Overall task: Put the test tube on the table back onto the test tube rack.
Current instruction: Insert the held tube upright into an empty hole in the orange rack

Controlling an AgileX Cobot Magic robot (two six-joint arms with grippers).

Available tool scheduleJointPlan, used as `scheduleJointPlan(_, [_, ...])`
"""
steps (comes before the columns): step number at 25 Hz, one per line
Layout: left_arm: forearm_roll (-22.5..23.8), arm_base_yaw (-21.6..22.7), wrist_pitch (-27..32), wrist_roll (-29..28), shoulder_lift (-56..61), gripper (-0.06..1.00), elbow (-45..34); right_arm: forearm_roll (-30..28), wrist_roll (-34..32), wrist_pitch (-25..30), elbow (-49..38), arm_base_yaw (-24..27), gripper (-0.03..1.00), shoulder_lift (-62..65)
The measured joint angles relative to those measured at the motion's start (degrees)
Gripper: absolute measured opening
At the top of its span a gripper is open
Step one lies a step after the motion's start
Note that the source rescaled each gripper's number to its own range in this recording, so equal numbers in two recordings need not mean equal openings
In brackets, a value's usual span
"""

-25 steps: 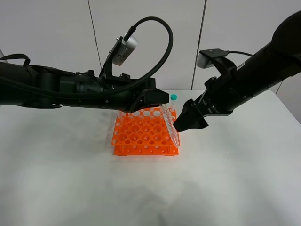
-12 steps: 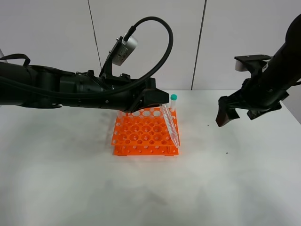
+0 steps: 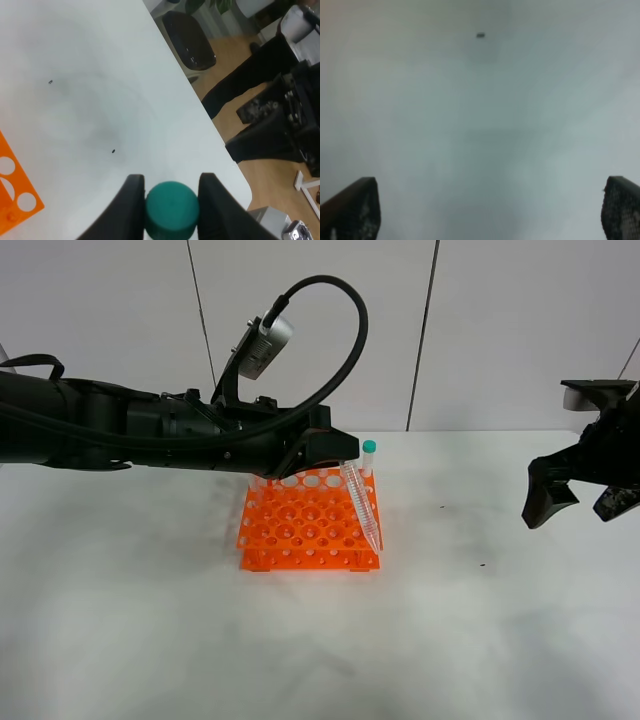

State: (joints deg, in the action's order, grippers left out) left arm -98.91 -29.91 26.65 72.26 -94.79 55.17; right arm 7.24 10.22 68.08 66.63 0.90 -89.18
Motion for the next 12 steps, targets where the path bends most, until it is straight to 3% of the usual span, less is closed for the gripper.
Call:
scheduleJointPlan(6, [0.0, 0.0, 0.0, 0.0, 0.0, 0.0, 0.0, -0.1, -0.3, 1.2, 0.0, 0.0, 0.98, 5.6])
scheduleJointPlan(12, [0.0, 0.0, 0.0, 0.0, 0.0, 0.0, 0.0, -0.1, -0.7, 1.1, -2.8, 0.0, 0.98, 19.8])
